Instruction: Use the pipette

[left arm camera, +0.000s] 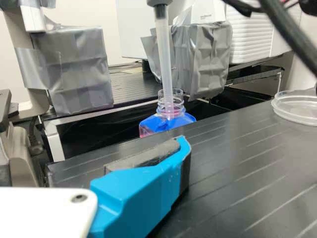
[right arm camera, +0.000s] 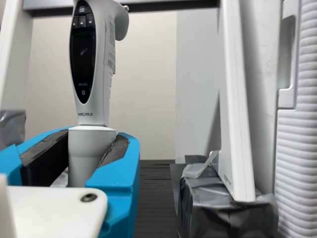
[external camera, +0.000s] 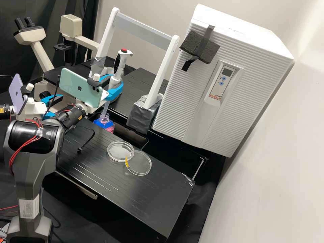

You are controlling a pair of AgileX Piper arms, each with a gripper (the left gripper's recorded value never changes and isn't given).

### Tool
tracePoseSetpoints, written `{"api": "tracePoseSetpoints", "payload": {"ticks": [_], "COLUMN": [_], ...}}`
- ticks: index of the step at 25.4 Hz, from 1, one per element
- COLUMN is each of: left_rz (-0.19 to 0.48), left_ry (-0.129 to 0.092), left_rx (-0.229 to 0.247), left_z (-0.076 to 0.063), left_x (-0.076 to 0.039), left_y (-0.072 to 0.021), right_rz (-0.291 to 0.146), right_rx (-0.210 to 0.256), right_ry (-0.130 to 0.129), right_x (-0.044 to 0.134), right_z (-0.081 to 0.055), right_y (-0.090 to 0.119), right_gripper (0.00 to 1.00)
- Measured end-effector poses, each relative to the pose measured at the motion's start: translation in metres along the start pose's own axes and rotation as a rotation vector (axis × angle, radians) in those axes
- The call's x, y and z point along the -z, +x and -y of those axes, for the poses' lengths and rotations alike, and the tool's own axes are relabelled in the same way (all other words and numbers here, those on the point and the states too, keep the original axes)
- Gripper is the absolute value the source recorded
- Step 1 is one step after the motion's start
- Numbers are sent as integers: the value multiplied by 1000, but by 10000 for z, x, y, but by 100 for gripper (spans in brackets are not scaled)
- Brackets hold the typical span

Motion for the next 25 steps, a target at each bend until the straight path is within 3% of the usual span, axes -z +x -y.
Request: {"api": "tracePoseSetpoints", "payload": {"ticks": [8,15,21,25], "left_rz": [-2,-2,0,4], "left_ry": [-2,-6,-8,-26], "left_rx": [10,10,10,21], "left_z": [25,25,27,55], "left_x": [6,6,-1,-13], "left_y": [-19,-19,-19,-62], "right_rz": [25,28,23,15], "right_rx": [52,57,28,-10], "right_ry": [-54,-59,-40,-25], "right_x": [-105,-118,-75,-41], "right_z": [196,213,63,-79], "right_y": [-42,-43,-31,-24], "right_gripper": [0,0,0,0]}}
